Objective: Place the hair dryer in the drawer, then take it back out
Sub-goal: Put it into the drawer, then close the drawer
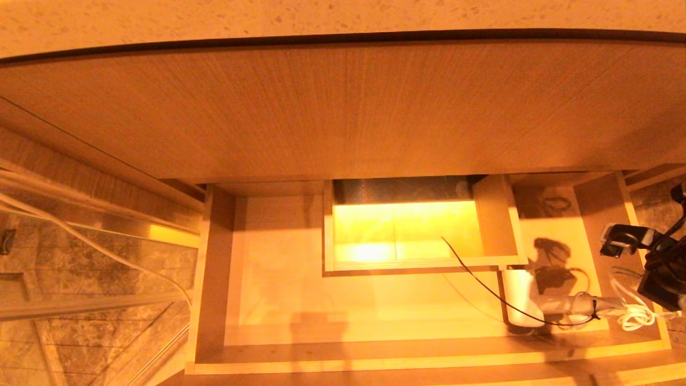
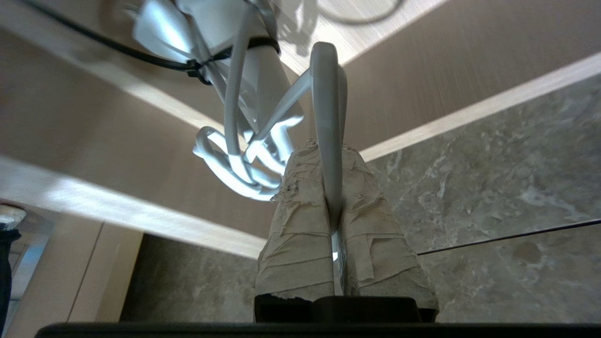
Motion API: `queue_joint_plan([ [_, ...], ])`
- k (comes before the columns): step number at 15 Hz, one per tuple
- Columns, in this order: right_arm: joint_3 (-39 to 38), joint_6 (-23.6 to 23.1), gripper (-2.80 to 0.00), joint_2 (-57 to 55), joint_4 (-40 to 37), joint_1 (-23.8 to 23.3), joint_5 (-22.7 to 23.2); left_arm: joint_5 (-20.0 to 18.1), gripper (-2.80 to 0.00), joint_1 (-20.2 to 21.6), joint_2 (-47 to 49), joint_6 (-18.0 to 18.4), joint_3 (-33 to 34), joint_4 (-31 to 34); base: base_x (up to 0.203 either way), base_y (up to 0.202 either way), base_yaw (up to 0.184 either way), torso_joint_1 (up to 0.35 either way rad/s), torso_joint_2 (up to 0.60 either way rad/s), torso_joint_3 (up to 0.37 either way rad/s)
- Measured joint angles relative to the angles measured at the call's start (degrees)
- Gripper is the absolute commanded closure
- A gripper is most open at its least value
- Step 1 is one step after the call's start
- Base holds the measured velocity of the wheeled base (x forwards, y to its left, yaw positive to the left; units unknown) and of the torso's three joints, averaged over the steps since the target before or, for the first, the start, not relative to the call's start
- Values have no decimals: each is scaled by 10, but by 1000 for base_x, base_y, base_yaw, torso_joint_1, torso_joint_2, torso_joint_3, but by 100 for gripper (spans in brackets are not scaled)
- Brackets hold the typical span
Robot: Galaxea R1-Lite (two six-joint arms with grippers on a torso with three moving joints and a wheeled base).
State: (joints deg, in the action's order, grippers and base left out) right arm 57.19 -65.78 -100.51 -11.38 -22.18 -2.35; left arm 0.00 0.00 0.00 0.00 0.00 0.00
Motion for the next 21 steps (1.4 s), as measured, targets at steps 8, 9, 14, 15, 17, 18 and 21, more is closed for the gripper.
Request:
queue_joint_plan([
  [8,45,-16,0,-81,62,-47,-1,0,-280,0,0,0,0,0,0,0,0,0,0,0],
  [9,48,-16,0,-89,74,-47,0,0,-280,0,0,0,0,0,0,0,0,0,0,0],
  [14,49,-19,-280,-125,118,-48,0,0,-280,0,0,0,0,0,0,0,0,0,0,0],
  [15,49,-18,-280,-131,124,-48,0,0,-280,0,0,0,0,0,0,0,0,0,0,0],
  [17,49,-18,-280,-139,130,-48,0,0,-280,0,0,0,0,0,0,0,0,0,0,0],
  [18,49,-18,-280,-141,131,-48,0,0,-280,0,0,0,0,0,0,0,0,0,0,0],
  [21,48,-18,-280,-139,130,-48,0,0,-280,0,0,0,0,0,0,0,0,0,0,0],
])
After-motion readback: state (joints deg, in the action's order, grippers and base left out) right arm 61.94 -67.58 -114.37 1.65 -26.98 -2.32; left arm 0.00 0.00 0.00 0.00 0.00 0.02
